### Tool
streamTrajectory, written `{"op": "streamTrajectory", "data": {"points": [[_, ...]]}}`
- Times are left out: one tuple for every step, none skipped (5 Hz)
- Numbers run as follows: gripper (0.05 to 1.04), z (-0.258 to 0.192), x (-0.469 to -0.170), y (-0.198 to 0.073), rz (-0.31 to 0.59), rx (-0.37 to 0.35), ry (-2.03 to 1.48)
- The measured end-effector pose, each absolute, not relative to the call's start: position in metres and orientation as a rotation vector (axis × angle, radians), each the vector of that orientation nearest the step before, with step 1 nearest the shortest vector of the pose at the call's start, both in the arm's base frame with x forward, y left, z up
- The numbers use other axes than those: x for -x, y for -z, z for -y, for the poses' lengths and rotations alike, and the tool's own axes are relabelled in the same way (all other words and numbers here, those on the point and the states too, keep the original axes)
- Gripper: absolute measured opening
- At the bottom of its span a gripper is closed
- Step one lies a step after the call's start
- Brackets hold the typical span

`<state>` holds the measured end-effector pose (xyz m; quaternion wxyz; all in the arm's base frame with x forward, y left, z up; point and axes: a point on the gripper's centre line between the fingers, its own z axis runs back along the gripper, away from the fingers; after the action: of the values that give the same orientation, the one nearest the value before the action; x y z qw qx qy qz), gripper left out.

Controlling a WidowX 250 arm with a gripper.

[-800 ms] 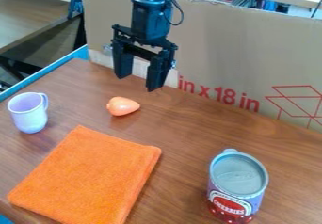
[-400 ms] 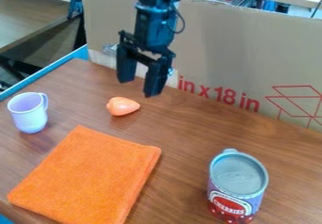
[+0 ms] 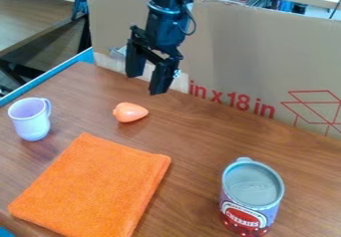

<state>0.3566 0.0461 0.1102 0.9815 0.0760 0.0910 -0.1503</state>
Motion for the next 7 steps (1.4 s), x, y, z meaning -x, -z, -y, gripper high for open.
{"op": "streamTrajectory", "data": {"points": [[1.001, -0.068, -0.364, -0.094, -0.248, -0.161, 0.284], [1.001, -0.079, -0.375, -0.087, -0.272, -0.156, 0.269], [1.001, -0.084, -0.383, -0.076, -0.314, -0.142, 0.273], [1.001, -0.088, -0.379, -0.064, -0.360, -0.102, 0.253], [1.001, -0.087, -0.373, -0.051, -0.421, -0.056, 0.231], [1.001, -0.093, -0.370, -0.041, -0.447, -0.049, 0.204], [1.001, -0.097, -0.371, -0.034, -0.441, -0.052, 0.207]]}}
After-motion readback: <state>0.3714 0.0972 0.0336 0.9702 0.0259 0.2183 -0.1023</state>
